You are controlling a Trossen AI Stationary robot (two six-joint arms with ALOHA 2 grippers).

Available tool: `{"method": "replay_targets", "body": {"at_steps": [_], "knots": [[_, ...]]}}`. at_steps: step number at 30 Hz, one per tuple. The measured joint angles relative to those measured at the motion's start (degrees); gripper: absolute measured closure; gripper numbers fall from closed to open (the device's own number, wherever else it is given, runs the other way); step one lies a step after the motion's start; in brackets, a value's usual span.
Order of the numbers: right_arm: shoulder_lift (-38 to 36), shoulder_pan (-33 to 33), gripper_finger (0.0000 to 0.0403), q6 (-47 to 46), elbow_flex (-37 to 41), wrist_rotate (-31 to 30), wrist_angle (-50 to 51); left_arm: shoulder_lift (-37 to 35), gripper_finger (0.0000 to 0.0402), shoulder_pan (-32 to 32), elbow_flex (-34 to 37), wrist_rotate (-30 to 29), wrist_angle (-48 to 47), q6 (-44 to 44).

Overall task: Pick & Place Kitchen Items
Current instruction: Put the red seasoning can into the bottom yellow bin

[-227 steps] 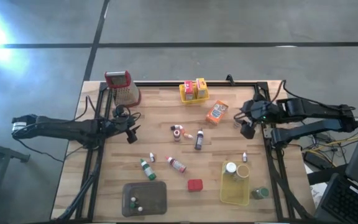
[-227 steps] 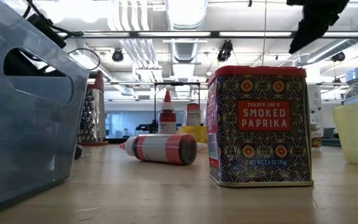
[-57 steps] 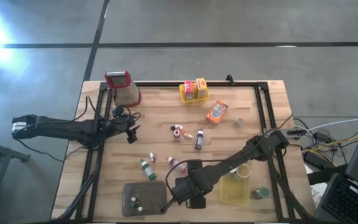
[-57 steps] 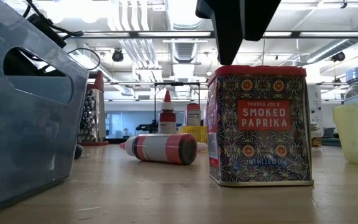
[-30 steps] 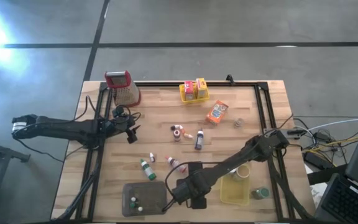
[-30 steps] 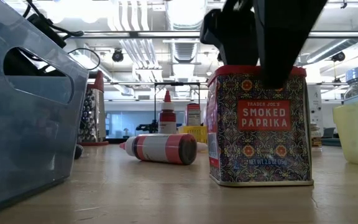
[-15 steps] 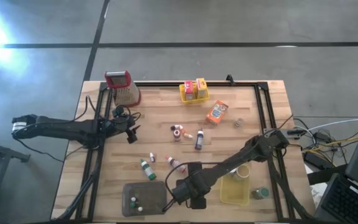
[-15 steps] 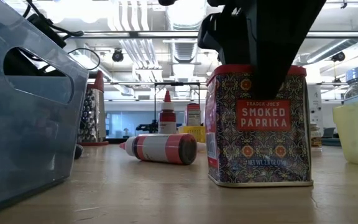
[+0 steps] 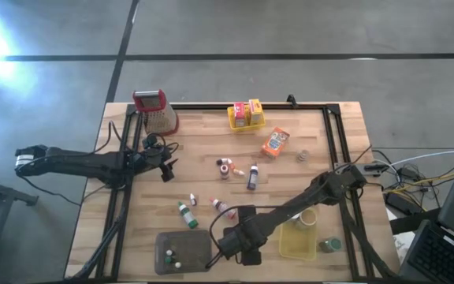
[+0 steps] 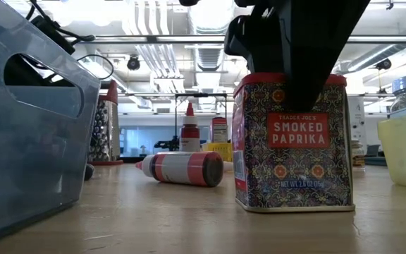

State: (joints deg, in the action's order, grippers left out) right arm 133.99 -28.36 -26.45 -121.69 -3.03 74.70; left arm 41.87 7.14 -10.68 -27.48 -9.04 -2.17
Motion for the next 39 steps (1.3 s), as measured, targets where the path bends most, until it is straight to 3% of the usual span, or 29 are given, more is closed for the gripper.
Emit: {"method": "replay_targets", "body": {"at_steps": [6, 15, 21, 31, 39], "knots": [[0.0, 0.0, 0.0182, 0.4, 0.0, 0.0, 0.0, 0.0, 0.017, 0.0, 0.0, 0.0, 0.0, 0.0], [-0.2, 0.0, 0.0158, -2.7, 0.0, 0.1, 0.1, 0.0, 0.017, 0.0, 0.0, 0.0, 0.0, 0.0], [-2.2, 0.0, 0.0185, -7.4, 0.0, 0.2, 0.5, 0.0, 0.017, 0.0, 0.0, 0.0, 0.0, 0.0], [-8.9, 0.0, 0.0158, -22.2, 0.0, 0.0, 3.5, 0.0, 0.017, 0.0, 0.0, 0.0, 0.0, 0.0], [-14.9, -1.3, 0.0185, -39.2, 0.0, 1.1, 9.7, 0.0, 0.017, 0.0, 0.0, 0.0, 0.0, 0.0]]}}
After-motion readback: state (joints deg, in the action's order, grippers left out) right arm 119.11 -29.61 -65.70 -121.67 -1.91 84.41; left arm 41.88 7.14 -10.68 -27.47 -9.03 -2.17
